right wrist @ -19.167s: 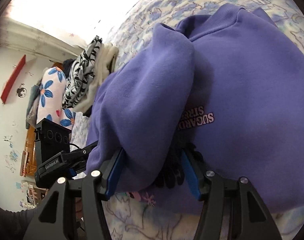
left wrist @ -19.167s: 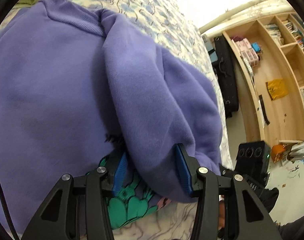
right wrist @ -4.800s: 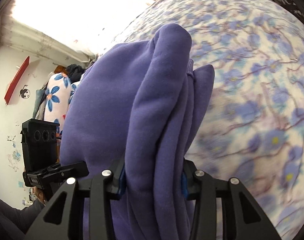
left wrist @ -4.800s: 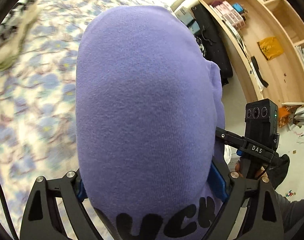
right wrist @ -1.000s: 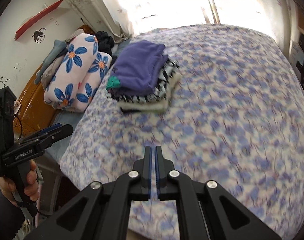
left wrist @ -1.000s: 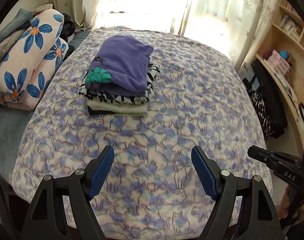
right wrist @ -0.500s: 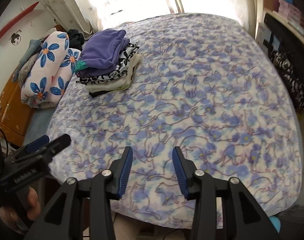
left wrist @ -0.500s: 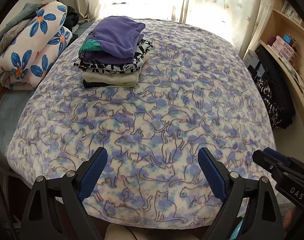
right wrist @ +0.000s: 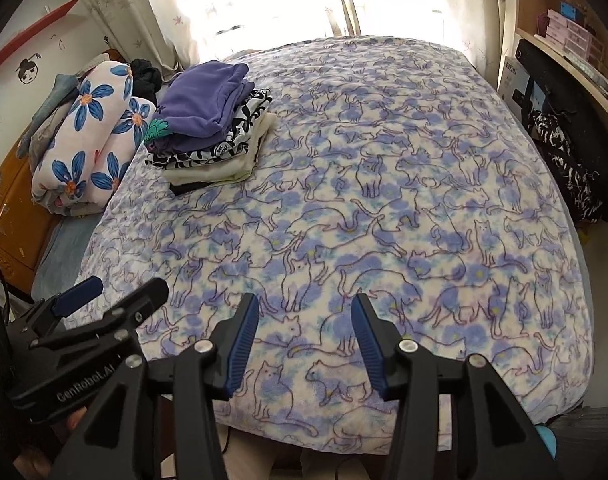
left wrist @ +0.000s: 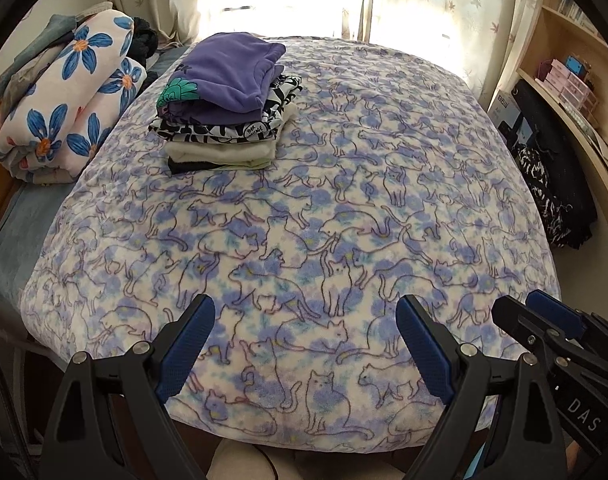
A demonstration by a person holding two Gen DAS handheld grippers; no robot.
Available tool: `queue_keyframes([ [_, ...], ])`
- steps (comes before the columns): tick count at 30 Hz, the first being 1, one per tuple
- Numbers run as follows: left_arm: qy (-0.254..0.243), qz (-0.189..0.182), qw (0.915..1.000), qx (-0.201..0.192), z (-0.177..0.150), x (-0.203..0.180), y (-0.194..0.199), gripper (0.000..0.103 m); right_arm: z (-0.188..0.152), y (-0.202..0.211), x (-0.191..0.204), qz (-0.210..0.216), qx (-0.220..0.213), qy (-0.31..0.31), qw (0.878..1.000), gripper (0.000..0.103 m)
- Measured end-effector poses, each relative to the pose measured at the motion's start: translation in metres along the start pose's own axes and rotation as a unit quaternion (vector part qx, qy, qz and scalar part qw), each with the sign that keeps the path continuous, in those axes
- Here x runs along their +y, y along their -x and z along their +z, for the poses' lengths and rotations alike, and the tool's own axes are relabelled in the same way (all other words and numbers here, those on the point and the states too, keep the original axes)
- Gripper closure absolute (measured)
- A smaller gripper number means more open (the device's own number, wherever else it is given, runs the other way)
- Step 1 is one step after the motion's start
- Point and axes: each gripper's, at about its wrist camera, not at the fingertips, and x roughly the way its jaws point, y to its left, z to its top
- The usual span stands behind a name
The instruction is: Fold large clothes
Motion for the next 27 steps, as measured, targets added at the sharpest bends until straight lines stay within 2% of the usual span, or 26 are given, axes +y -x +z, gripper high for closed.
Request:
queue_keyframes([
  [8, -0.005, 0.0, 1.0, 0.001, -0.003, -0.006, -0.002, 0.012, -0.004, -0.008, -0.004, -0.001, 0.021, -0.01, 1.0, 0.054],
  [12, -0.019, -0.002, 0.9998, 0.001, -0.001, -0.006, -0.006, 0.012, -0.003, -0.009, -0.007, -0.005, 0.021, -0.012, 1.0, 0.055],
  [27, -0.022, -0.006, 0.9997, 0.007, 0.0, -0.007, -0.01, 0.012, -0.003, -0.011, -0.013, -0.008, 0.029, -0.015, 0.999, 0.054],
])
